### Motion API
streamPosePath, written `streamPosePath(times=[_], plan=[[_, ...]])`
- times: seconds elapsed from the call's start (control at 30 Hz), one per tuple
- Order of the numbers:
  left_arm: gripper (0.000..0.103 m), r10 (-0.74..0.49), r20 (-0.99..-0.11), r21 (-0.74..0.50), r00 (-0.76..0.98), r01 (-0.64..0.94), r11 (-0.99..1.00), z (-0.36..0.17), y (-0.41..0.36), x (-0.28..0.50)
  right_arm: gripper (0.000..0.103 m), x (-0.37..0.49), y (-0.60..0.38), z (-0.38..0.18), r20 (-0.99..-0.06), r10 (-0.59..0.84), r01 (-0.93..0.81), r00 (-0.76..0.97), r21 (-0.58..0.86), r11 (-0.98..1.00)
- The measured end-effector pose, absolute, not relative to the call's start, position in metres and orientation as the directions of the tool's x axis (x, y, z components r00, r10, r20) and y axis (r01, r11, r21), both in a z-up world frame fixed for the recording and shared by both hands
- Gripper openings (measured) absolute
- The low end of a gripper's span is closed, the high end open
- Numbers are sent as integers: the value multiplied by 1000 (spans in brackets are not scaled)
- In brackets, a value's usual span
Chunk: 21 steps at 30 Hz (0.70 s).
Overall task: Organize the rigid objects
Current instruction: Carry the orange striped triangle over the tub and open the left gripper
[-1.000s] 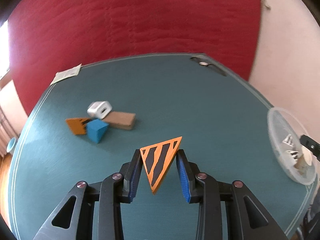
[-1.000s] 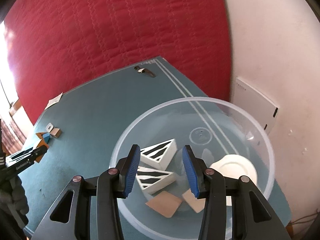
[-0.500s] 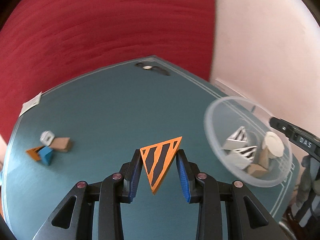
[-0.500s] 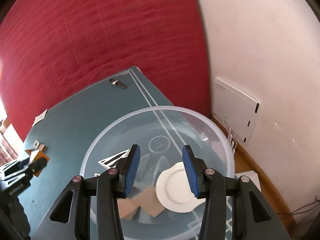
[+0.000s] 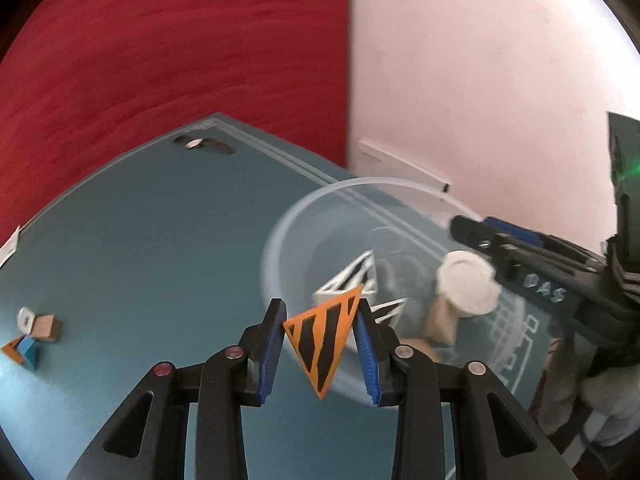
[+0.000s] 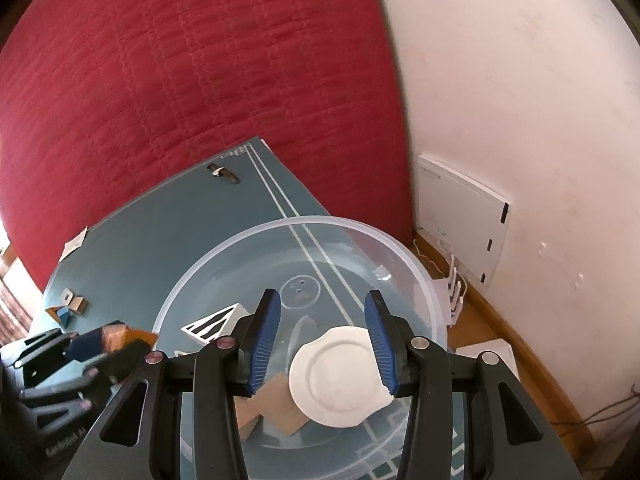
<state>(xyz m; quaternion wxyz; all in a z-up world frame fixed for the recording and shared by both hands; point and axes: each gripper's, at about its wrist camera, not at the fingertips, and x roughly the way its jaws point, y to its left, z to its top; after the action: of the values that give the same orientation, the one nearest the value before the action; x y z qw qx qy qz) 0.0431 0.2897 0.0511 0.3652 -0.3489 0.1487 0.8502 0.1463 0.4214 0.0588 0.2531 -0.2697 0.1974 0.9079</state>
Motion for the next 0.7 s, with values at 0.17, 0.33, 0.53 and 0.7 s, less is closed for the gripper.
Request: streamPosePath(times=[0.17,0.33,0.53,0.7], plan=[[43,570,-689,-27,-448,-770,-638,53,305,55,46,149,427,58,-594,365,-583,-717,224,-781],[58,558,-691,-31,-459,-752,-658,47,296,54,45,151,427,59,-588,367,-582,-721,227,-781],[67,534,-698,-47,-477,-714,-698,44,281,52,45,150,425,58,-592,365,-579,-719,219,-785],[69,540,-683,-42,-492,-712,-701,47,273,57,48,150,423,58,-593,364,-578,-718,218,-786]])
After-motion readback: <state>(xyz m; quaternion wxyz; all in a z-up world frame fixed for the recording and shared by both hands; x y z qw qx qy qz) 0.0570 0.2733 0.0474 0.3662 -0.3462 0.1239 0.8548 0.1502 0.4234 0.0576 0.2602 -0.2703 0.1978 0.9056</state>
